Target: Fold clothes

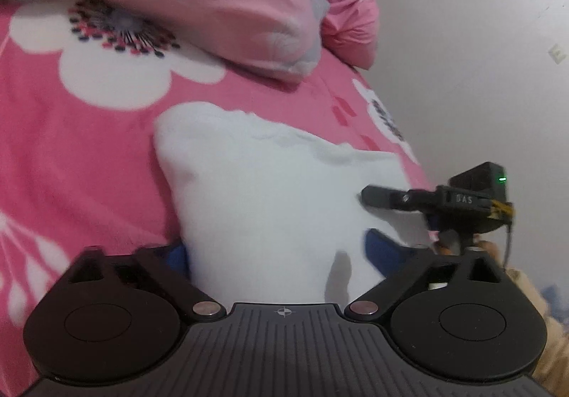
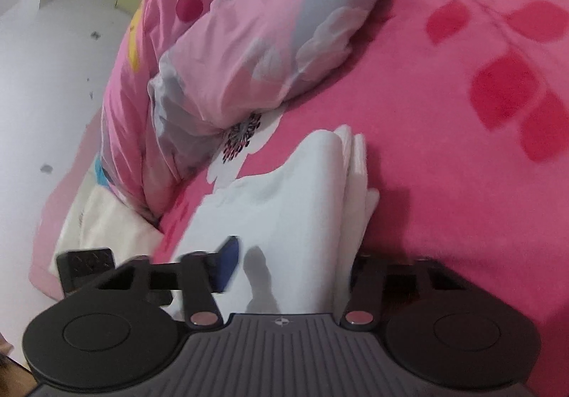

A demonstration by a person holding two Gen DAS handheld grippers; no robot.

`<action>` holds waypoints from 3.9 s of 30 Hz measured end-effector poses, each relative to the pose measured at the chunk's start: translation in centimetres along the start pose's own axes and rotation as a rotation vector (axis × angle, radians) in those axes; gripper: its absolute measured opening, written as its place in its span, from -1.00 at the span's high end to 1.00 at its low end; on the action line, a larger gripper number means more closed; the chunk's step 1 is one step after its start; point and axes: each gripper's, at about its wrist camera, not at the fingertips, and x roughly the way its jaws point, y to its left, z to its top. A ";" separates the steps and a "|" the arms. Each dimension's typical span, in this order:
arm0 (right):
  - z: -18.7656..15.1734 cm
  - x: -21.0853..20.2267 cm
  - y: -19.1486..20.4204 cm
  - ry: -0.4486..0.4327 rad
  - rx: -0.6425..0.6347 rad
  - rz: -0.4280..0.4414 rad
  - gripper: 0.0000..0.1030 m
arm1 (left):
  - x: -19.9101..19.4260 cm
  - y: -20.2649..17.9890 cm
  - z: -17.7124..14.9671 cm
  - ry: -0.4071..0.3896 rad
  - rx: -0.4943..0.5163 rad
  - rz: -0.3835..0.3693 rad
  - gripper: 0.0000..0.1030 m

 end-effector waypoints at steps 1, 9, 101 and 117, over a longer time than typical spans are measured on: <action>-0.2 -0.2 0.3 -0.016 -0.019 -0.006 0.38 | 0.0 -0.1 0.1 -0.006 0.005 0.019 -0.47; -3.1 -3.9 5.0 -0.222 -0.184 -0.029 0.64 | -2.9 -1.8 0.3 -0.086 0.042 0.028 0.50; -17.5 -19.8 16.0 -0.724 -0.222 -0.791 -0.99 | -5.7 -23.2 -7.7 -0.223 0.452 0.233 -1.00; -21.6 -18.3 22.9 -0.715 -0.192 -0.899 -1.00 | -11.9 -24.3 -11.0 -0.379 0.466 0.520 -1.00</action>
